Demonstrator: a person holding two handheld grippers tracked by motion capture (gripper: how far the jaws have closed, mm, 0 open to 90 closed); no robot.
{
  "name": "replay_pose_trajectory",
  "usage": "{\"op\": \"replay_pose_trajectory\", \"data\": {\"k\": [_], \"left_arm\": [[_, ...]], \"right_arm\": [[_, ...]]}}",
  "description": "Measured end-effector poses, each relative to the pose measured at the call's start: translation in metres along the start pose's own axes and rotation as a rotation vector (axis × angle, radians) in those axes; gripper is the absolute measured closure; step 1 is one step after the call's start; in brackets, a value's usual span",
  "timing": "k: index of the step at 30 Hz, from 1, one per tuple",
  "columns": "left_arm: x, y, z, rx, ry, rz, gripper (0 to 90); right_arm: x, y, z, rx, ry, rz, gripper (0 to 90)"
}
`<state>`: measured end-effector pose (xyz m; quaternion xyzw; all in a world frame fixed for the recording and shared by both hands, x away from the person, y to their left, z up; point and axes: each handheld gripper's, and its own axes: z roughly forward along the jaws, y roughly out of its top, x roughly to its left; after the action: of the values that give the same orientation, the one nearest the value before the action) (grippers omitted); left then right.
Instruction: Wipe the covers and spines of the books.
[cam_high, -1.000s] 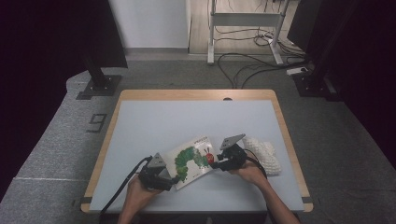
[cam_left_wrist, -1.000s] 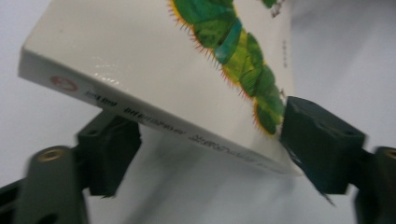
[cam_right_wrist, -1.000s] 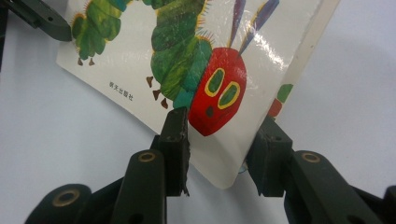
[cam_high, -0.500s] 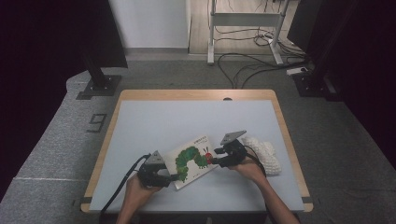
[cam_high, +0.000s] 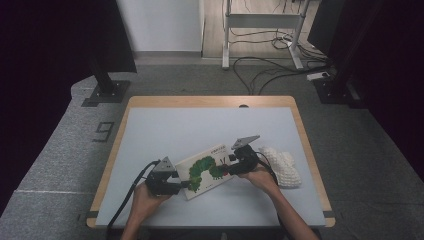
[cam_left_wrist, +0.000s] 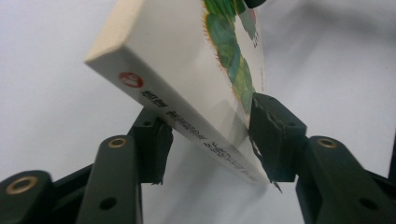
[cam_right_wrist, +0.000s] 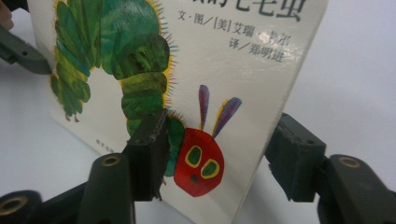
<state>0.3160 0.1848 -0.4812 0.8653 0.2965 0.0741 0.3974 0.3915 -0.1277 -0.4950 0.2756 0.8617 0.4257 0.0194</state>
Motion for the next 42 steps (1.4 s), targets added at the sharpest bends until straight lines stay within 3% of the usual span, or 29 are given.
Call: {"op": "replay_pose_trajectory", "data": {"k": [12,15,22,30,34,37,39,42], "left_arm": [[0.007,0.012,-0.013,-0.032,0.086,0.007,63.3],[0.010,0.013,-0.014,-0.038,0.095,0.007,63.1],[0.014,0.016,-0.018,-0.054,0.106,0.007,62.8],[0.020,0.015,-0.012,-0.047,0.173,0.021,59.3],[0.021,0.014,-0.010,-0.045,0.178,0.019,58.3],[0.021,0.015,-0.017,-0.080,0.191,0.011,57.3],[0.022,0.015,-0.023,-0.105,0.177,-0.002,57.6],[0.023,0.014,-0.024,-0.104,0.177,0.002,59.6]], "right_arm": [[0.007,0.005,-0.005,-0.068,-0.031,-0.031,52.4],[0.011,0.007,-0.004,-0.072,-0.061,-0.042,52.6],[0.012,0.011,-0.003,-0.102,-0.082,-0.052,52.6],[0.012,0.014,0.004,-0.123,-0.115,-0.058,52.6],[0.011,0.011,0.007,-0.127,-0.115,-0.054,52.7],[0.010,0.011,0.007,-0.129,-0.111,-0.051,53.7],[0.010,0.010,0.007,-0.132,-0.111,-0.048,53.9],[0.009,0.009,0.007,-0.138,-0.110,-0.047,53.8]]}}
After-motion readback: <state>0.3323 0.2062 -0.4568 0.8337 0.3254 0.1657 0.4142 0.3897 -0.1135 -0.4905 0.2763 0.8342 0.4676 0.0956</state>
